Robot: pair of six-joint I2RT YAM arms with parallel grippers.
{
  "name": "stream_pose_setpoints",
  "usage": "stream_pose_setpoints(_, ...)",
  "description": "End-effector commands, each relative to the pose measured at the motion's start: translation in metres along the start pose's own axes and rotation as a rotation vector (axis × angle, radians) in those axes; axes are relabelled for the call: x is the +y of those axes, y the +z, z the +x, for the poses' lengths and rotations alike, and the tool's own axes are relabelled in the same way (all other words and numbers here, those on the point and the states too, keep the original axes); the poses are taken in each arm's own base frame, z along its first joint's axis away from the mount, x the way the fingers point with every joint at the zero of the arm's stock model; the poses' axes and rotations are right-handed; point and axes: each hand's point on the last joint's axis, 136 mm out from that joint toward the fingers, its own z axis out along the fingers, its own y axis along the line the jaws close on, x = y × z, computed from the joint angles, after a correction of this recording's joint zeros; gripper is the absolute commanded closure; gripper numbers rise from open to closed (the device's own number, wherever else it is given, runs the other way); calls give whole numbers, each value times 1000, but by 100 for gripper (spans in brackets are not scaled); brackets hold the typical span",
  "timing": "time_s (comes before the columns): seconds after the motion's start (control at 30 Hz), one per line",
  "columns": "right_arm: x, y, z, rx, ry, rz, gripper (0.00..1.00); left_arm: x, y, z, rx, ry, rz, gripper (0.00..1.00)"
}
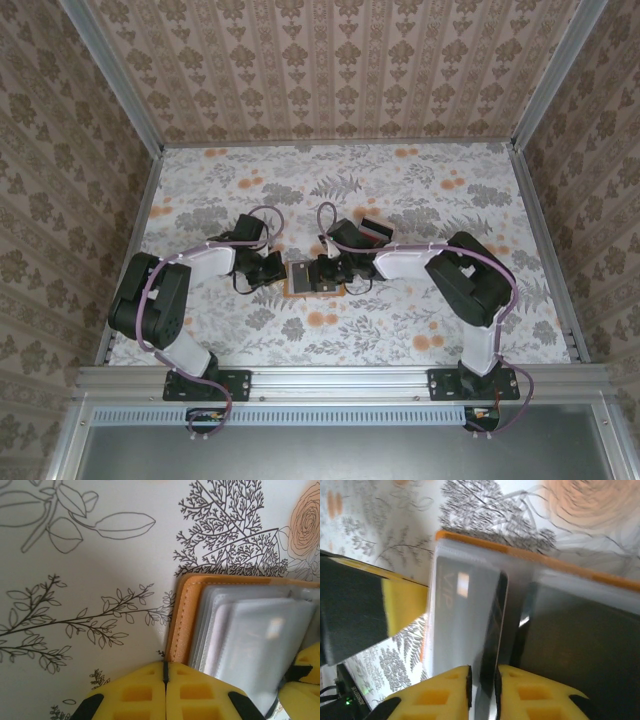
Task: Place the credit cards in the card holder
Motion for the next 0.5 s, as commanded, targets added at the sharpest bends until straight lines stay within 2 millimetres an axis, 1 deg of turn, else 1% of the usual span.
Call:
stream_pose_setpoints(0.0,-6,-22,-1,-14,-39,80,71,7,13,13,53,0,-29,94)
stream_pose_setpoints(0.07,-12,-27,0,-16,-53,110,64,8,15,13,56,-2,-30,94)
stream_pose_setpoints(0.17,-16,-30,0,-12,-59,129,60,5,14,11,53,-3,-19,94)
stream_pose_setpoints(0.37,-12,-40,-1,-32,-67,122,58,2,7,9,46,8,-23,94)
stream_pose_setpoints(0.47,-14,-47,0,-31,-76,143,57,-2,-2,5,30,18,-29,90)
